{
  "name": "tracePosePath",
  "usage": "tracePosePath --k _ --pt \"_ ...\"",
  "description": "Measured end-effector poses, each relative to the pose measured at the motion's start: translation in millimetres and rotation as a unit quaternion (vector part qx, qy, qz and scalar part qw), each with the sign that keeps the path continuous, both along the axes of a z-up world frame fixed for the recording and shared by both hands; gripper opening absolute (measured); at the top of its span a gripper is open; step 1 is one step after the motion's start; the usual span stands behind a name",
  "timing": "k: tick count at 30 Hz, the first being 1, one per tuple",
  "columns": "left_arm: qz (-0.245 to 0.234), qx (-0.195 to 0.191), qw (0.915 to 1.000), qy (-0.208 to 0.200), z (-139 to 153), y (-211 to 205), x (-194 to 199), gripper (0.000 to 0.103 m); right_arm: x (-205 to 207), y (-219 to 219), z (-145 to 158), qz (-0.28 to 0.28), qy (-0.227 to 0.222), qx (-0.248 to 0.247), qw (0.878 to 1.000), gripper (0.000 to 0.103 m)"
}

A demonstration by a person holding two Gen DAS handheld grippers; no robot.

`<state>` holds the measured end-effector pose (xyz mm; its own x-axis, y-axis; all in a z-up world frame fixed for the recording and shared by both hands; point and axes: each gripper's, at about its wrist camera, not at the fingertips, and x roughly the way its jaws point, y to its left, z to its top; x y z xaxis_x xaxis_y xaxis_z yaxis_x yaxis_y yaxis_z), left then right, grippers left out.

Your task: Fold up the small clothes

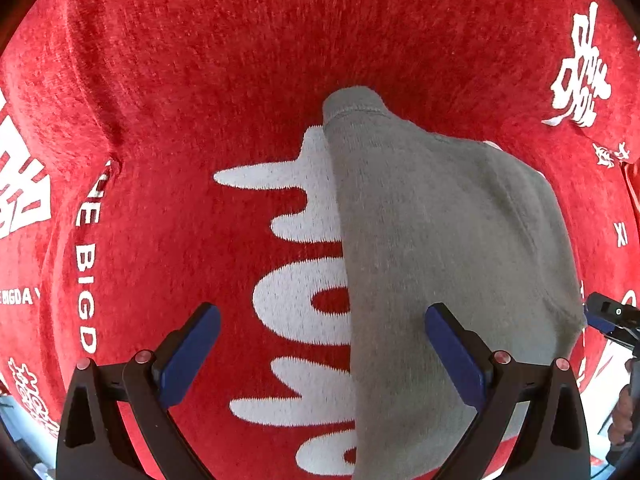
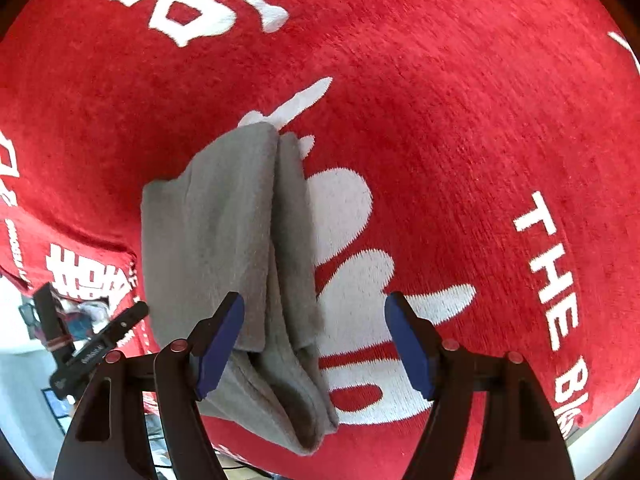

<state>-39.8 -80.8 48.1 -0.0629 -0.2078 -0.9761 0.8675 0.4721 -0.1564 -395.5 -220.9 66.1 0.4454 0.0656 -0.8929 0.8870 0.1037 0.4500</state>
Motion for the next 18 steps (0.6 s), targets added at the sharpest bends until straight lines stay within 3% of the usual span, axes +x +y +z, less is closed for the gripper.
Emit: tracePosePath --k 10,18 --pt "-0.001 0.001 0.9999 0.015 -11.1 -13.1 -5.2 0.102 17.0 -13.4 -25.5 0.018 -0.044 0.046 0.998 0.076" --pt "-0.010 -0.023 0.9955 0.092 -19.5 -24.1 10.3 0.102 23.4 -21.9 -42.7 0.041 -0.094 0.084 0.991 0.076"
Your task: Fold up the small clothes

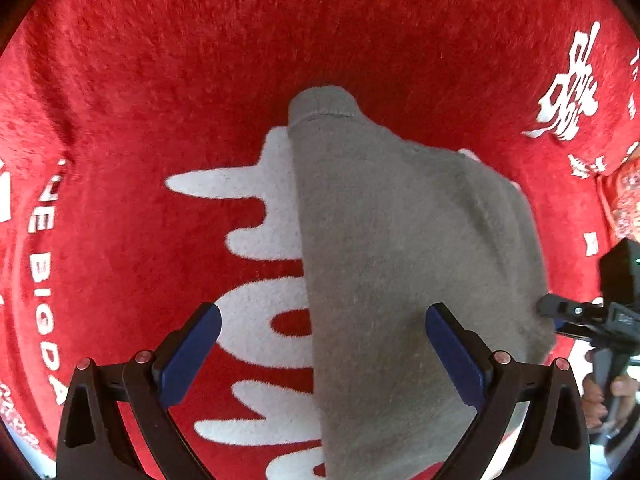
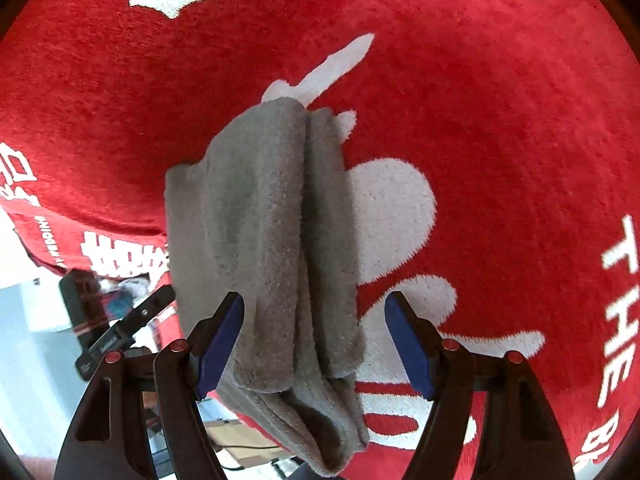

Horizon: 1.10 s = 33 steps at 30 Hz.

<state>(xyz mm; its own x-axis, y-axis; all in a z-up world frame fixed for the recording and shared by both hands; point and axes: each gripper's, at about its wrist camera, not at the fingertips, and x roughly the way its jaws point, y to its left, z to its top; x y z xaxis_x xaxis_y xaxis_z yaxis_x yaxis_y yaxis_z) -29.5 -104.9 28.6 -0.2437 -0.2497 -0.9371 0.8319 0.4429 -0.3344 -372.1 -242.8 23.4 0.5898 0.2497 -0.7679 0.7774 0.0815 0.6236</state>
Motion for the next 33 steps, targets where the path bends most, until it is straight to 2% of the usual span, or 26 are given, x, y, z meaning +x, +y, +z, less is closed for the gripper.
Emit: tracePosePath --k 4,8,10,12,16,17,18,19,20,22,25,26,28,33 --pt "-0.015 0.005 0.9987 0.048 -20.5 -7.9 -3.6 0.102 7.6 -4.8 -10.3 0.008 -0.047 0.024 0.999 0.076" --pt "-0.013 -0.006 0.9949 0.100 -30.8 -18.7 -14.9 0.102 26.3 -7.2 -20.7 0.034 -0.083 0.038 0.995 0.078" --pt "-0.019 -0.010 0.9943 0.104 -33.7 -25.7 -24.8 0.102 41.1 -7.8 -23.8 0.050 -0.098 0.036 0.993 0.078" --pt "-0.024 -0.003 0.9960 0.086 -37.8 -32.8 -36.0 0.102 51.2 -7.3 -26.5 0.060 -0.101 0.031 0.993 0.078" --pt "-0.014 0.000 0.9961 0.087 -37.1 -31.3 -35.3 0.102 53.6 -4.6 -26.2 0.046 -0.100 0.035 0.993 0.078" --pt "-0.013 0.001 0.9961 0.087 -36.5 -30.8 -34.9 0.102 55.1 -3.0 -27.0 0.042 -0.096 0.038 0.994 0.074" --pt "-0.012 0.001 0.9962 0.086 -35.2 -30.7 -35.4 0.100 53.0 -2.3 -26.8 0.038 -0.086 0.039 0.995 0.068" --pt "-0.010 -0.002 0.9968 0.079 -32.6 -29.8 -35.3 0.093 52.0 -0.2 -28.3 0.039 -0.065 0.039 0.996 0.046" --pt "-0.011 -0.006 0.9970 0.077 -29.8 -28.0 -35.6 0.089 51.2 2.9 -29.2 0.034 -0.063 0.045 0.996 0.040" --pt "-0.012 -0.018 0.9972 0.071 -21.9 -24.0 -37.0 0.073 50.1 6.6 -23.7 0.027 -0.077 0.044 0.996 0.033" --pt "-0.002 -0.042 0.9951 0.089 -8.2 -14.2 -30.0 0.057 54.0 16.4 -9.5 0.021 -0.107 0.047 0.993 0.031" --pt "0.000 -0.049 0.9941 0.096 -4.2 -10.8 -27.7 0.055 55.2 19.2 -7.4 0.015 -0.115 0.052 0.992 0.031" --pt "0.002 -0.061 0.9922 0.109 4.5 -3.7 -21.9 0.054 60.4 29.5 -0.3 0.003 -0.132 0.063 0.989 0.031" --pt "0.005 -0.072 0.9914 0.109 26.6 21.2 -11.4 0.054 69.2 52.3 17.8 -0.013 -0.161 0.083 0.983 0.031"
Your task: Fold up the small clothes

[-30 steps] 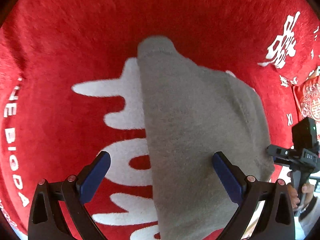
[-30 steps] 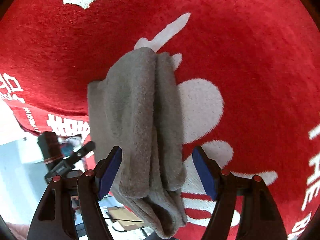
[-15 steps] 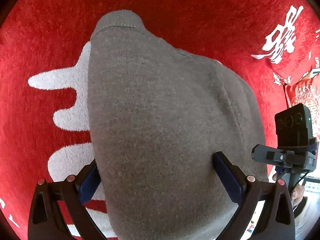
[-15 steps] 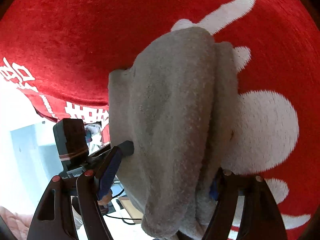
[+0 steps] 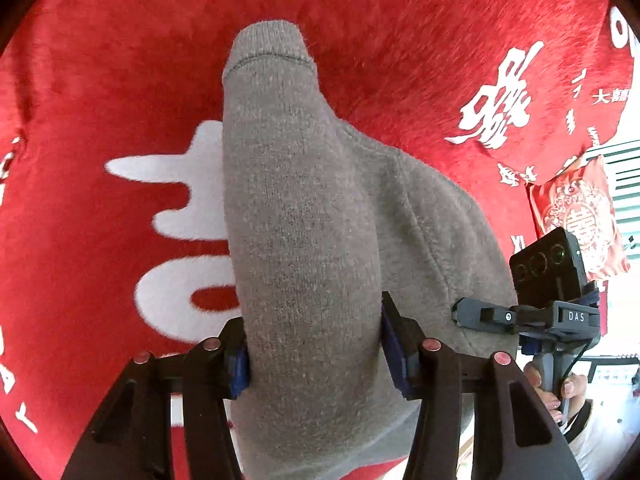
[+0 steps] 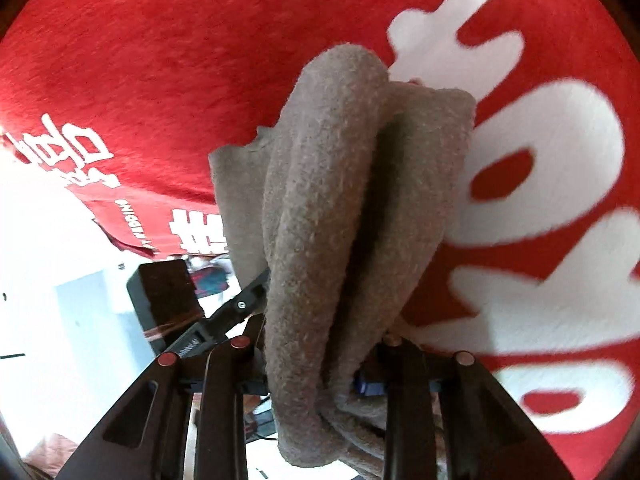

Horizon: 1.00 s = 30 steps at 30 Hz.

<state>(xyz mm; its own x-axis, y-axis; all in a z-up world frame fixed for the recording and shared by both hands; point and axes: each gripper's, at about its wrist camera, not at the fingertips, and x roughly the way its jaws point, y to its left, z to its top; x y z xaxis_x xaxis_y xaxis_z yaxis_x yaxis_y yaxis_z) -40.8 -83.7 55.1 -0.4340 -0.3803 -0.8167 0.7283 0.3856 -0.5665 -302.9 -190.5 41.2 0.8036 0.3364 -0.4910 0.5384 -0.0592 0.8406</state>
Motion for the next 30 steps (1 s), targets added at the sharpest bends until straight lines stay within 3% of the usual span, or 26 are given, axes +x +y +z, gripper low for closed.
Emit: tracePosePath --k 6,11,15,16,19,22,24,27,28,29,30 --pt "0.018 -0.005 0.9998 -0.004 25.0 50.9 21.0 0.055 26.9 36.3 14.3 0.019 -0.016 0.006 1.000 0.031" --pt "0.028 0.025 0.9988 -0.031 19.0 101.4 41.8 0.055 56.4 71.9 -6.9 0.059 0.005 0.008 0.998 0.031" --pt "0.047 0.075 0.9949 -0.049 -13.7 136.5 55.9 0.055 89.4 93.3 -27.0 0.121 0.099 -0.045 0.987 0.035" --pt "0.052 0.090 0.9932 -0.052 -20.1 142.0 57.0 0.055 91.5 94.5 -23.9 0.128 0.117 -0.065 0.983 0.041" --pt "0.071 0.072 0.9941 -0.039 -15.4 159.1 68.5 0.055 87.2 92.6 -3.2 0.130 0.160 -0.122 0.971 0.068" --pt "0.076 0.057 0.9925 -0.076 0.1 170.7 80.2 0.055 70.5 89.1 18.5 0.110 0.208 -0.176 0.956 0.068" --pt "0.085 0.057 0.9898 -0.099 6.0 172.5 86.7 0.055 59.2 87.4 29.8 0.083 0.201 -0.188 0.958 0.062" --pt "0.100 0.062 0.9866 -0.113 4.6 172.7 96.2 0.055 58.3 82.0 21.5 0.067 0.183 -0.162 0.967 0.052" --pt "0.101 0.064 0.9865 -0.111 0.3 172.9 97.4 0.055 61.7 80.4 15.8 0.065 0.173 -0.147 0.972 0.042" --pt "0.101 0.066 0.9865 -0.111 -2.0 171.6 97.3 0.055 63.7 77.1 9.1 0.066 0.167 -0.131 0.975 0.020" --pt "0.099 0.066 0.9867 -0.111 -4.3 170.4 96.7 0.055 66.7 78.3 4.6 0.069 0.167 -0.119 0.976 0.008"
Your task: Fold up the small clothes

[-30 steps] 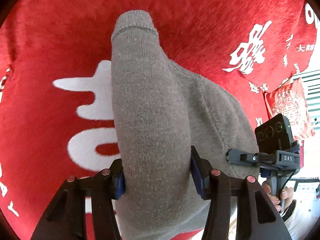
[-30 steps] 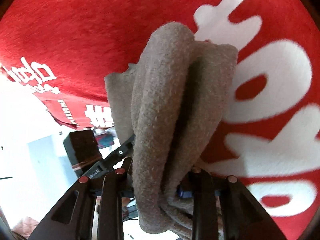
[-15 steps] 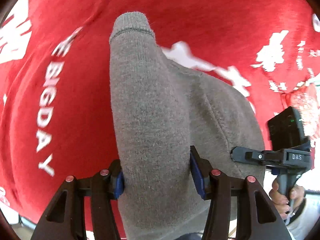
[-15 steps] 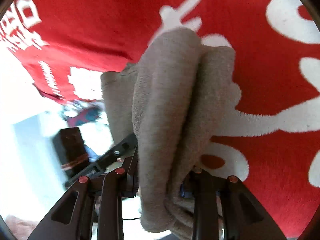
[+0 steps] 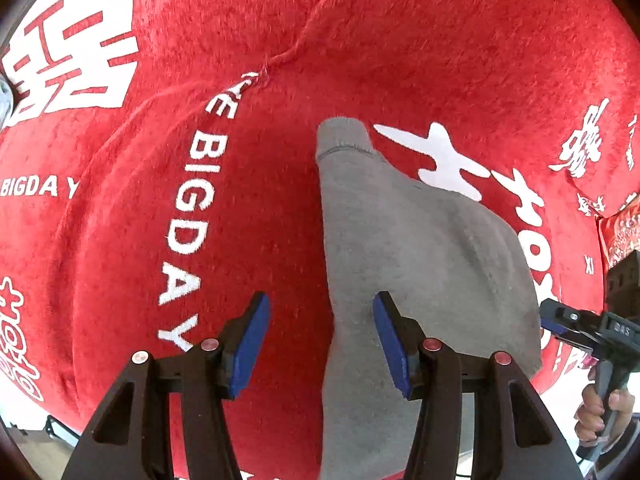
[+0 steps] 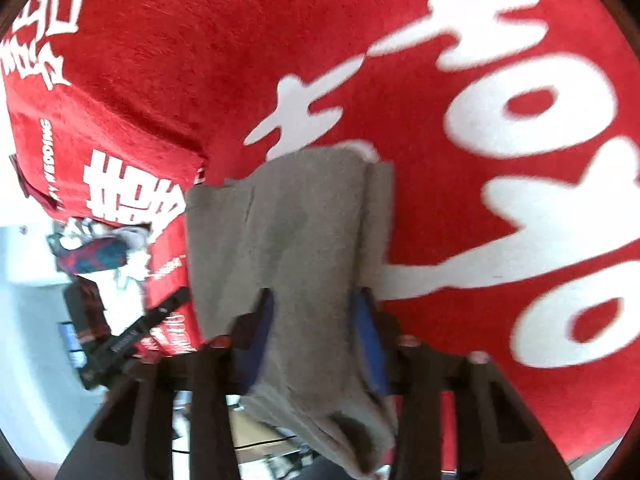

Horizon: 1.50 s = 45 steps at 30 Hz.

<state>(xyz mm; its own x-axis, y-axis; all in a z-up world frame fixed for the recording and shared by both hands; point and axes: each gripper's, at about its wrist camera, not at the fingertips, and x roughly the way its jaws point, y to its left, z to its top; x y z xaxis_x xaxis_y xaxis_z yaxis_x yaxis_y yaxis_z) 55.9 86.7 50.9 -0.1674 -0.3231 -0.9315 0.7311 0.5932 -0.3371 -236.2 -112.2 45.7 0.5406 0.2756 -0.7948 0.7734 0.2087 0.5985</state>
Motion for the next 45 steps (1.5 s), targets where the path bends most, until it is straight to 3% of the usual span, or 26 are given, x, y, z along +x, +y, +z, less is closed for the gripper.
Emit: tracePosePath --k 5,9,11,16,20,23,27,28,29,31,33,34,35,37,41,45 --pt "-0.027 0.010 0.9989 -0.037 -1.2 -5.9 -21.5 0.055 27.1 23.7 38.3 0.081 0.046 -0.137 0.986 0.008" --pt "-0.051 0.023 0.9956 -0.076 -11.4 -18.1 -37.7 0.055 29.6 28.1 9.4 0.123 0.123 -0.162 0.971 0.008" --pt "-0.055 0.025 0.9951 -0.078 -15.6 -23.2 -41.7 0.056 23.0 29.1 -7.8 0.126 0.133 -0.163 0.969 0.008" --pt "-0.057 0.035 0.9912 -0.114 -13.6 -23.8 -44.8 0.072 12.2 33.3 -2.1 0.106 0.133 -0.165 0.972 0.009" --pt "-0.045 0.036 0.9928 -0.105 -9.0 -16.5 -41.2 0.072 4.9 34.6 4.4 0.095 0.153 -0.163 0.970 0.009" --pt "-0.048 0.044 0.9897 -0.128 -0.9 -13.0 -45.3 0.072 -5.9 32.9 13.1 0.042 0.165 -0.137 0.976 0.010" --pt "-0.058 0.061 0.9875 -0.133 2.4 -9.6 -50.3 0.072 -12.5 43.1 34.3 0.014 0.145 -0.131 0.981 0.010" --pt "-0.057 0.063 0.9878 -0.130 2.6 -8.1 -50.5 0.072 -11.4 47.1 37.8 0.014 0.140 -0.132 0.981 0.017" --pt "-0.055 0.063 0.9878 -0.131 3.5 -6.6 -50.8 0.072 -10.6 51.8 41.7 0.018 0.138 -0.134 0.981 0.017" --pt "-0.050 0.066 0.9879 -0.131 4.7 -3.8 -51.4 0.100 -6.9 62.6 47.3 0.028 0.134 -0.138 0.981 0.017" --pt "-0.044 0.062 0.9881 -0.133 8.3 0.8 -53.0 0.102 -3.2 71.3 45.9 0.037 0.141 -0.134 0.980 0.017" --pt "-0.045 0.064 0.9881 -0.132 9.3 2.9 -55.0 0.102 -2.2 73.8 43.8 0.037 0.142 -0.130 0.980 0.022" --pt "-0.046 0.065 0.9882 -0.131 9.1 4.1 -56.1 0.102 -2.3 75.5 42.2 0.036 0.143 -0.127 0.981 0.035" --pt "-0.048 0.069 0.9888 -0.123 7.9 7.4 -57.9 0.102 -2.8 79.0 39.8 0.035 0.145 -0.122 0.981 0.046" --pt "-0.042 0.075 0.9904 -0.108 6.0 14.1 -59.7 0.102 -0.2 84.4 31.6 0.049 0.160 -0.116 0.979 0.046" --pt "-0.033 0.088 0.9901 -0.104 3.8 19.5 -60.7 0.102 -3.8 88.9 13.2 0.068 0.204 -0.109 0.970 0.046"
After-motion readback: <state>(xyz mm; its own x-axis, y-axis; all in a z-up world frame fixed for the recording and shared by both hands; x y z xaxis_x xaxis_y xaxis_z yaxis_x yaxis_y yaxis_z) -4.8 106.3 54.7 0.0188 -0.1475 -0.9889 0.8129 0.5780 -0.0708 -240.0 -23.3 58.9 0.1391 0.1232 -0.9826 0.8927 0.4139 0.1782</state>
